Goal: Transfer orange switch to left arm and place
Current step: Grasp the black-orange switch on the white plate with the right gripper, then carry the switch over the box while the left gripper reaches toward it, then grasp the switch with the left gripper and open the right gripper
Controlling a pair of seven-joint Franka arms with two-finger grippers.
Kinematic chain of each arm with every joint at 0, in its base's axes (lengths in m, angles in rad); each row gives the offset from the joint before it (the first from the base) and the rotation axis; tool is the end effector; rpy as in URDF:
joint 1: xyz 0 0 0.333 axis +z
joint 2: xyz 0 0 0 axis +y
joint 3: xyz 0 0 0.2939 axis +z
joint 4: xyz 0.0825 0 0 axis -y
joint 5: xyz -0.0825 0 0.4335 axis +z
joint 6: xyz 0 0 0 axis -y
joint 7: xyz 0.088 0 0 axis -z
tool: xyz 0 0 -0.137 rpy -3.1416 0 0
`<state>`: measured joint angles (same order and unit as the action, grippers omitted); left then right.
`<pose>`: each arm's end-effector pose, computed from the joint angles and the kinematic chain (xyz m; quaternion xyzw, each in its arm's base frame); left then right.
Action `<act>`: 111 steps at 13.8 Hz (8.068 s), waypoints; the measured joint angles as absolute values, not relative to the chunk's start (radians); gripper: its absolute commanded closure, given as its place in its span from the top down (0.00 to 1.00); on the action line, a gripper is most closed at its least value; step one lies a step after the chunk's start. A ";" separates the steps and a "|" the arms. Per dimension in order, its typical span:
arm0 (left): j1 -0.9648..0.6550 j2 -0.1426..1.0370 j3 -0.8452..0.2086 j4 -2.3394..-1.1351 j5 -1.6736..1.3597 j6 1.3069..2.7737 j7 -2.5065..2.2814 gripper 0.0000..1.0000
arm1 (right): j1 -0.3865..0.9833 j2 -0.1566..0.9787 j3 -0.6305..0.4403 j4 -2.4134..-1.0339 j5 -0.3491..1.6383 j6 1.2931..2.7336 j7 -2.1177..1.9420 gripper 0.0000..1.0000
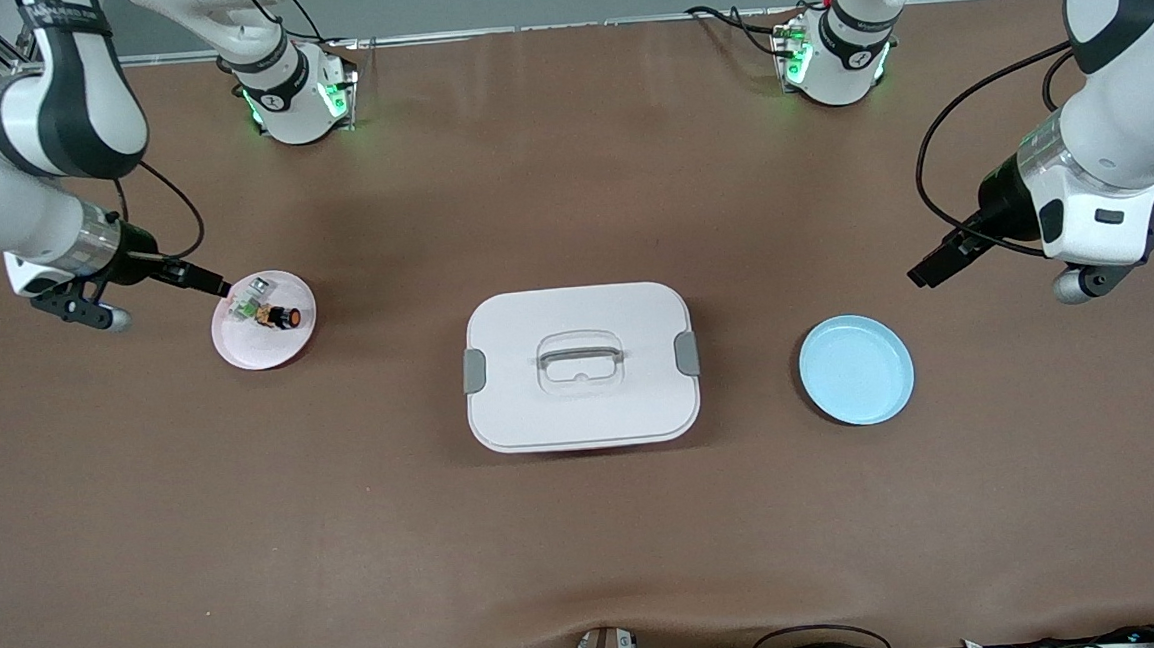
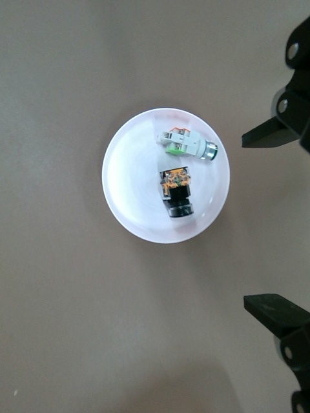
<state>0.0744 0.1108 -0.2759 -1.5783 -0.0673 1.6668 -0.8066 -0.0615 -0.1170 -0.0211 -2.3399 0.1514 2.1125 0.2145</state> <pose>0.6256 -0.1300 0.5109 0.9522 0.3016 -0.0314 0.0381 0.5143 -0.0315 0.2918 -0.9783 0.1892 0.0592 0.0600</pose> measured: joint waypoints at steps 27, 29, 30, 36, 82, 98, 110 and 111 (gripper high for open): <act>0.075 0.111 -0.276 -1.578 -0.067 1.687 -0.785 1.00 | -0.011 0.210 -0.011 -2.590 0.153 2.775 0.029 1.00; 0.074 0.111 -0.276 -1.578 -0.067 1.688 -0.785 1.00 | -0.011 0.213 -0.011 -2.590 0.152 2.775 0.029 0.93; 0.074 0.111 -0.277 -1.578 -0.067 1.688 -0.785 1.00 | -0.011 0.215 -0.011 -2.590 0.153 2.775 0.029 0.82; 0.064 0.111 -0.285 -1.578 -0.096 1.689 -0.829 1.00 | -0.011 0.215 -0.011 -2.590 0.153 2.775 0.028 0.00; -0.241 0.049 -0.453 -1.788 -0.345 2.192 -0.915 1.00 | 0.619 0.338 0.015 -1.501 0.495 2.049 1.692 0.00; -0.231 0.040 -0.470 -1.976 -0.622 2.464 -0.534 0.81 | 0.662 0.406 0.007 -1.365 0.583 1.961 1.781 0.00; -0.224 0.040 -0.467 -1.979 -0.678 2.513 -0.506 0.00 | 0.675 0.464 0.010 -1.288 0.652 2.012 1.820 0.00; -0.222 0.040 -0.466 -1.979 -0.680 2.513 -0.495 0.00 | 0.675 0.465 0.011 -1.287 0.653 2.017 1.820 0.00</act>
<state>-0.2223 0.0400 -0.4664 -1.9790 -0.6801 2.5128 -0.4952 0.6752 0.4654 0.0105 -1.2869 0.6525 2.0169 1.8201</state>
